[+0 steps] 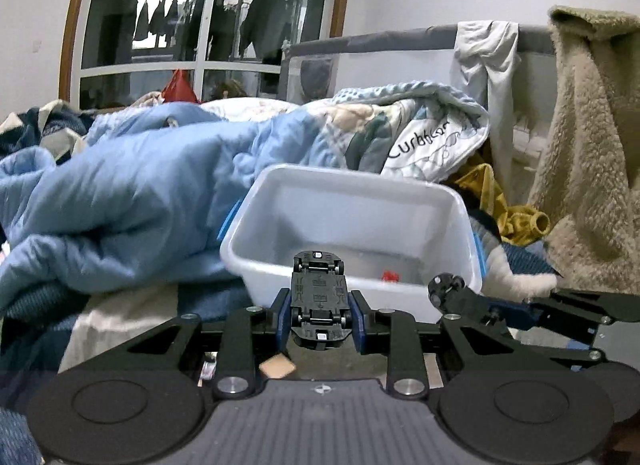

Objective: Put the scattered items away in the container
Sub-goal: 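Carry both black toy cars into the white bin and open both tools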

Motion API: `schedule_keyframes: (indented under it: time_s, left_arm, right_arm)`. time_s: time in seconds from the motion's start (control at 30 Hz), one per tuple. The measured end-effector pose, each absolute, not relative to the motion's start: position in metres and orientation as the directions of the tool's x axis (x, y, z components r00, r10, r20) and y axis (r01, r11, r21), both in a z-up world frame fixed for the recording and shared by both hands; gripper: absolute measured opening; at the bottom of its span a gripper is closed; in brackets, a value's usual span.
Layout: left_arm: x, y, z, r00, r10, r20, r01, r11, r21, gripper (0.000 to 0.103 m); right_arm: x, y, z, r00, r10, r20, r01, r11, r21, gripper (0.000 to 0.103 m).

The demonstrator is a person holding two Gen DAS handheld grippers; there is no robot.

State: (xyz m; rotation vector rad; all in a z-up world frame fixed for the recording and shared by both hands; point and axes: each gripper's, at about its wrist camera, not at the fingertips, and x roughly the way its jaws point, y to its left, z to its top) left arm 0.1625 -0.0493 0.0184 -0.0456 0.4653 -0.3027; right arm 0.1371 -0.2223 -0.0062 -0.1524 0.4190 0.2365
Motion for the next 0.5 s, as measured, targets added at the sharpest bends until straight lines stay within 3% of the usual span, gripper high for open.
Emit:
schedule_keyframes:
  time_s: [0.5]
  left_arm:
    - [0.249, -0.076, 0.023, 0.848, -0.301, -0.436, 0.275, 0.954, -0.124, 0.033]
  right_arm:
    - [0.202, -0.254, 0.009, 0.912, 0.125, -0.391, -0.172, 0.981, -0.087, 0.033]
